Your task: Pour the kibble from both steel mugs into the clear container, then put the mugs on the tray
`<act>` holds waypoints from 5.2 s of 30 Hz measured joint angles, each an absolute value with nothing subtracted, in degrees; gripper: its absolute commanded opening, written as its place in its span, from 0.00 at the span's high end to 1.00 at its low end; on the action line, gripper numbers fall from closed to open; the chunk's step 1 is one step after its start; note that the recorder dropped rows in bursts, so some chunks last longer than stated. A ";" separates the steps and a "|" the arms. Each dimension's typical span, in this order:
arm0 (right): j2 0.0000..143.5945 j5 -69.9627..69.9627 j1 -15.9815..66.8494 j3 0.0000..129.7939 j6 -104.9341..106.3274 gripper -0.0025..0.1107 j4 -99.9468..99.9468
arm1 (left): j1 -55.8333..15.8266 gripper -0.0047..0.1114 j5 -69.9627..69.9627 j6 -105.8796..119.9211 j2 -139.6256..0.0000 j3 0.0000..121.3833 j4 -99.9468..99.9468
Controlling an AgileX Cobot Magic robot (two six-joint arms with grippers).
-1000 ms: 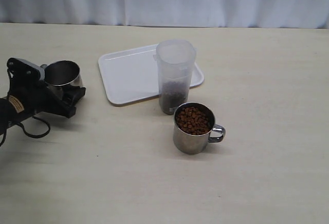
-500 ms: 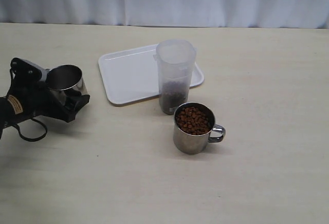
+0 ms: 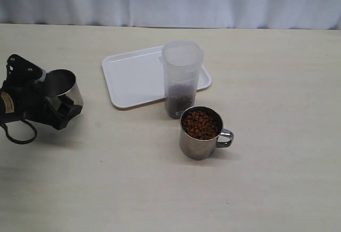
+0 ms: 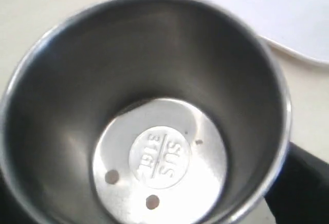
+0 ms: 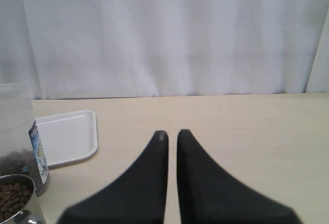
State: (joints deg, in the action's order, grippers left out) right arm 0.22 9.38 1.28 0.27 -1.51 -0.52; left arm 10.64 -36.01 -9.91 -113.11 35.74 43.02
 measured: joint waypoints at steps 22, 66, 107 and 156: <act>0.22 9.38 1.28 0.27 -1.51 0.94 -0.52 | 10.64 0.18 -25.33 -17.70 -105.06 35.61 52.05; 0.22 9.38 1.28 0.27 -1.51 0.94 -0.52 | 10.64 0.18 -42.28 -54.64 -56.59 22.39 66.63; 0.22 9.38 1.28 0.27 -1.51 0.94 -0.52 | 10.64 0.96 -21.54 -83.30 -0.73 0.19 82.55; 0.22 9.38 1.28 0.27 -1.51 0.94 -0.52 | 8.74 0.96 -3.75 -63.84 -0.16 0.19 48.60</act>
